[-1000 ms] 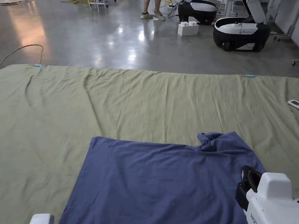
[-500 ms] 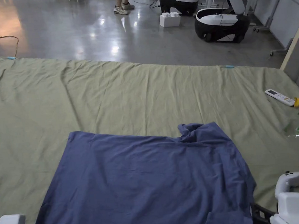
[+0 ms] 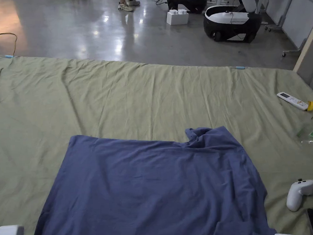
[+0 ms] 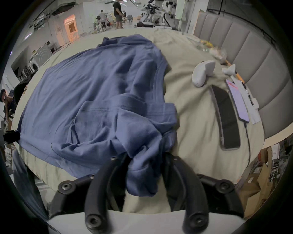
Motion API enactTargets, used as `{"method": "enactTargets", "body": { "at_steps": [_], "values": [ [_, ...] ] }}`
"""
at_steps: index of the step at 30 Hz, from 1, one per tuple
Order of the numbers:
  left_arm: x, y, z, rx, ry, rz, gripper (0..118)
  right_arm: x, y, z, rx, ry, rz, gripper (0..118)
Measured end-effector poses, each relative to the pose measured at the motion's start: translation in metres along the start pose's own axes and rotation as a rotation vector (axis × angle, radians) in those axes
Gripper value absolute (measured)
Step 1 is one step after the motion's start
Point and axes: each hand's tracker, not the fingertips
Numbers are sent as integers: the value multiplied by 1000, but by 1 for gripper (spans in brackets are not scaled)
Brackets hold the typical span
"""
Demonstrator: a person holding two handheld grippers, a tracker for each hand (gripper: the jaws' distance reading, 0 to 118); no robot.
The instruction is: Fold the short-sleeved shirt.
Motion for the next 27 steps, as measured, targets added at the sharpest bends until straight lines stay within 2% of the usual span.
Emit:
{"method": "enactTargets", "body": {
  "at_steps": [1,3,5,8,14,18,22,27],
  "values": [
    [0,0,0,1,1,-1,7,-3,1,2,6,-3,11,23],
    [0,0,1,4,0,-1,7,-9,2,6,18,-16,110,12],
    [0,0,2,7,-3,-1,7,-9,2,11,19,-30,115,9],
    [-2,0,6,15,-11,-2,7,-1,1,22,40,-18,105,8],
    [0,2,19,51,-19,-4,7,-3,-2,48,101,-29,149,8],
    [-3,1,26,116,-31,27,7,0,-1,54,122,12,87,8],
    [-5,6,33,168,-45,54,7,2,10,67,176,30,60,8],
    [-6,32,38,220,-57,53,7,-1,39,80,218,26,66,8]
  ]
}}
